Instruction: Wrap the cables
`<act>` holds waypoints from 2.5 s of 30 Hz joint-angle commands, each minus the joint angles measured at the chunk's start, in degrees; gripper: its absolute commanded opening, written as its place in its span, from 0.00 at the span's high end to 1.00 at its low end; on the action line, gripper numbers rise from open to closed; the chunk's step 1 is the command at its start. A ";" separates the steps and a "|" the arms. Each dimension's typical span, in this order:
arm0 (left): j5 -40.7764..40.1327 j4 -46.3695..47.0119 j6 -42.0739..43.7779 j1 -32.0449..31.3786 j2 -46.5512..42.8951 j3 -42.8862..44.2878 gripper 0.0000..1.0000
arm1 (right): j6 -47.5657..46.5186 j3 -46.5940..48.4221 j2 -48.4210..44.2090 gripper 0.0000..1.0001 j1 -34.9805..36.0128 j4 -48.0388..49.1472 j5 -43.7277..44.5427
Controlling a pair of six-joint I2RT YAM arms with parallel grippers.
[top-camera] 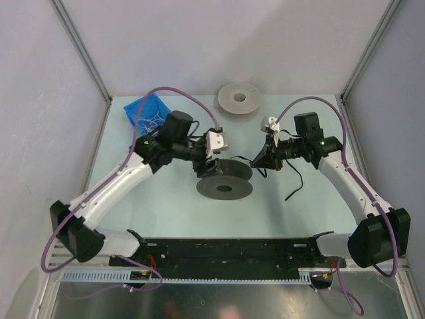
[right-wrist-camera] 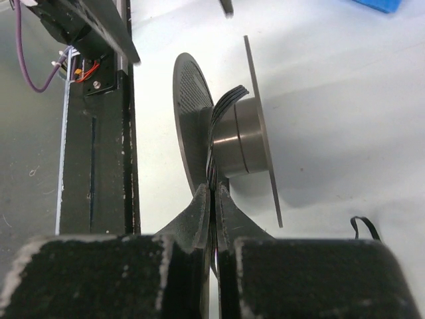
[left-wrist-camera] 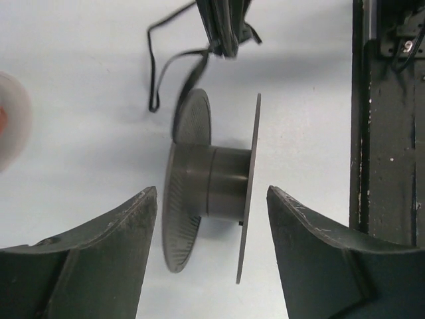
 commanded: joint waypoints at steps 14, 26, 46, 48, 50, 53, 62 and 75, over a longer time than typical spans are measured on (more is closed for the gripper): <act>7.28 1.74 11.78 8.06 2.52 -5.45 0.44 | -5.72 -4.66 5.10 1.00 9.38 13.35 3.29; 9.51 3.73 15.12 7.89 5.37 -7.05 0.49 | -3.95 -10.00 7.23 1.00 13.35 24.33 9.51; 12.73 4.01 15.64 7.50 8.53 -4.10 0.51 | 1.93 -12.30 9.01 1.00 14.68 35.36 14.88; 12.76 4.05 15.34 7.53 8.89 -3.66 0.52 | 1.93 -12.30 9.24 1.00 14.83 35.46 15.06; 12.91 4.08 14.62 7.51 9.48 -3.13 0.53 | 2.08 -12.30 9.45 1.00 14.88 35.61 15.19; 13.13 4.09 14.13 7.44 10.14 -2.63 0.55 | 2.45 -12.30 9.74 1.00 15.16 35.98 15.24; 11.79 4.39 13.87 6.63 10.88 -3.24 0.66 | 4.54 -12.35 10.10 1.00 15.19 38.04 15.84; 10.69 4.54 13.86 6.49 10.16 -3.50 1.00 | 7.01 -12.31 8.98 0.98 14.97 39.75 16.89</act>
